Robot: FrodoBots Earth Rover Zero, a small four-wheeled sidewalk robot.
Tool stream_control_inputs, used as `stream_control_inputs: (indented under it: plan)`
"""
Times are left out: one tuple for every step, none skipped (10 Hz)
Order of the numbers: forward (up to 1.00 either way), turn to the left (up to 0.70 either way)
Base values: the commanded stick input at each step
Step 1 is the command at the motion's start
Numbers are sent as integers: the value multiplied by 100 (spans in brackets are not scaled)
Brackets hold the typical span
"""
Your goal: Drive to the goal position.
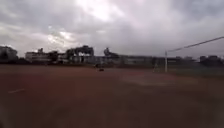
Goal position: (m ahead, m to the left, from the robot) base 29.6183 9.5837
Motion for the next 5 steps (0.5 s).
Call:
stream_control_inputs:
  plan:
    - [70, 0]
    - [70, 0]
    - [70, 0]
    - [70, 0]
    - [70, 0]
